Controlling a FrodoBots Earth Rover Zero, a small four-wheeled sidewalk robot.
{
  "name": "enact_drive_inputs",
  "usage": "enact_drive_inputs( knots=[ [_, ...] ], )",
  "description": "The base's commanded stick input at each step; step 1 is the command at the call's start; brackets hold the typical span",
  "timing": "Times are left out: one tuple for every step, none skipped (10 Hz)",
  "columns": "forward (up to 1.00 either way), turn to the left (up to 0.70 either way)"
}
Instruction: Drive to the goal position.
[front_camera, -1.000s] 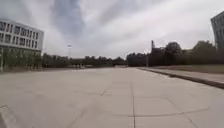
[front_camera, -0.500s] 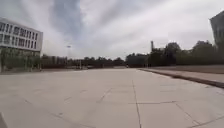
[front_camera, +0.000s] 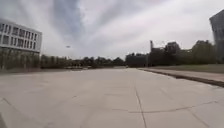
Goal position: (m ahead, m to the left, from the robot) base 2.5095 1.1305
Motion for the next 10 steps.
enact_drive_inputs(
  knots=[
    [0.7, 0.0],
    [0.7, 0.0],
    [0.7, 0.0],
    [0.7, 0.0],
    [0.7, 0.0],
    [0.7, 0.0],
    [0.7, 0.0],
    [0.7, 0.0],
    [0.7, 0.0],
    [0.7, 0.0]
  ],
)
